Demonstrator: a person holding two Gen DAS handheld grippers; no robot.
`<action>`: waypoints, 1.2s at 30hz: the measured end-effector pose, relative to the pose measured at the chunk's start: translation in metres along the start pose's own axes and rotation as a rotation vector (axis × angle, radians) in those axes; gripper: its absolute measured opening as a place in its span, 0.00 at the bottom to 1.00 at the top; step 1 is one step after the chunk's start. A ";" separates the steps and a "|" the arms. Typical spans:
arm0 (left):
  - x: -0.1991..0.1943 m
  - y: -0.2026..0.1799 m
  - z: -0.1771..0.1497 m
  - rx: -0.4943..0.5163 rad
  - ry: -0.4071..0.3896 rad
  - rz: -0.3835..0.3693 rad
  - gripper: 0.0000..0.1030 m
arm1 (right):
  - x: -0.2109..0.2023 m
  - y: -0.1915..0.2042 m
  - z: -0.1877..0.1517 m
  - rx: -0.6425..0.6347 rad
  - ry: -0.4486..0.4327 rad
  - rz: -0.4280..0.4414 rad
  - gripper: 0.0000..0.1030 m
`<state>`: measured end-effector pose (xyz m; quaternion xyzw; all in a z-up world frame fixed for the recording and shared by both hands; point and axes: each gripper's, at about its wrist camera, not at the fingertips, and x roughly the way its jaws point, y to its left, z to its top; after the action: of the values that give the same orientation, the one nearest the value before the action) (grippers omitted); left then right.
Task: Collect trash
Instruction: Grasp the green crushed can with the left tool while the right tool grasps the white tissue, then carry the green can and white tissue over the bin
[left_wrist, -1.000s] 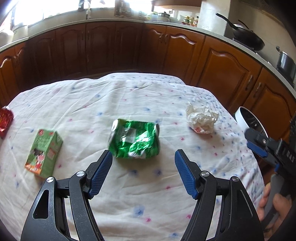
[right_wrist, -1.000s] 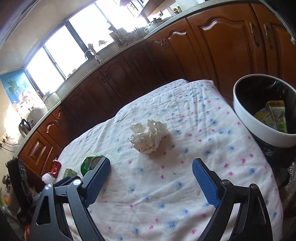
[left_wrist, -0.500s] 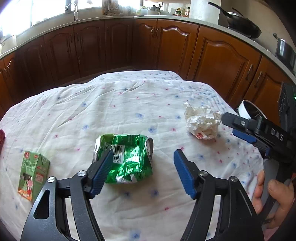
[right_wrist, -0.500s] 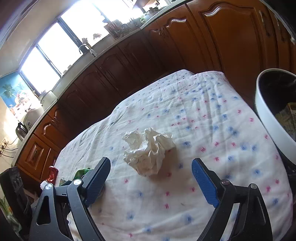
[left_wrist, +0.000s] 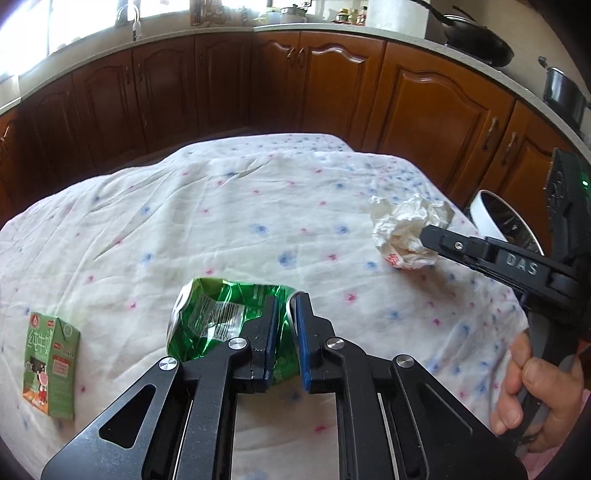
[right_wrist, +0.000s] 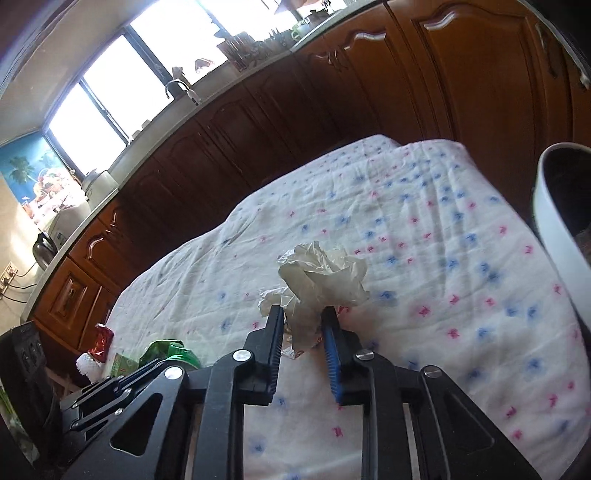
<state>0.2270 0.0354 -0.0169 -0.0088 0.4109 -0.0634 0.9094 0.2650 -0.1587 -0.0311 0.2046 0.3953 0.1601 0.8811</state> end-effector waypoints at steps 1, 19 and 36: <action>-0.003 -0.003 0.000 0.005 -0.006 -0.006 0.09 | -0.008 -0.001 -0.002 -0.003 -0.011 -0.001 0.21; -0.026 -0.104 -0.006 0.133 -0.034 -0.126 0.09 | -0.130 -0.054 -0.037 0.030 -0.152 -0.074 0.20; -0.030 -0.169 -0.003 0.220 -0.043 -0.171 0.09 | -0.184 -0.090 -0.049 0.068 -0.217 -0.119 0.20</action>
<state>0.1866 -0.1286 0.0147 0.0548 0.3798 -0.1852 0.9047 0.1214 -0.3070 0.0120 0.2264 0.3142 0.0710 0.9192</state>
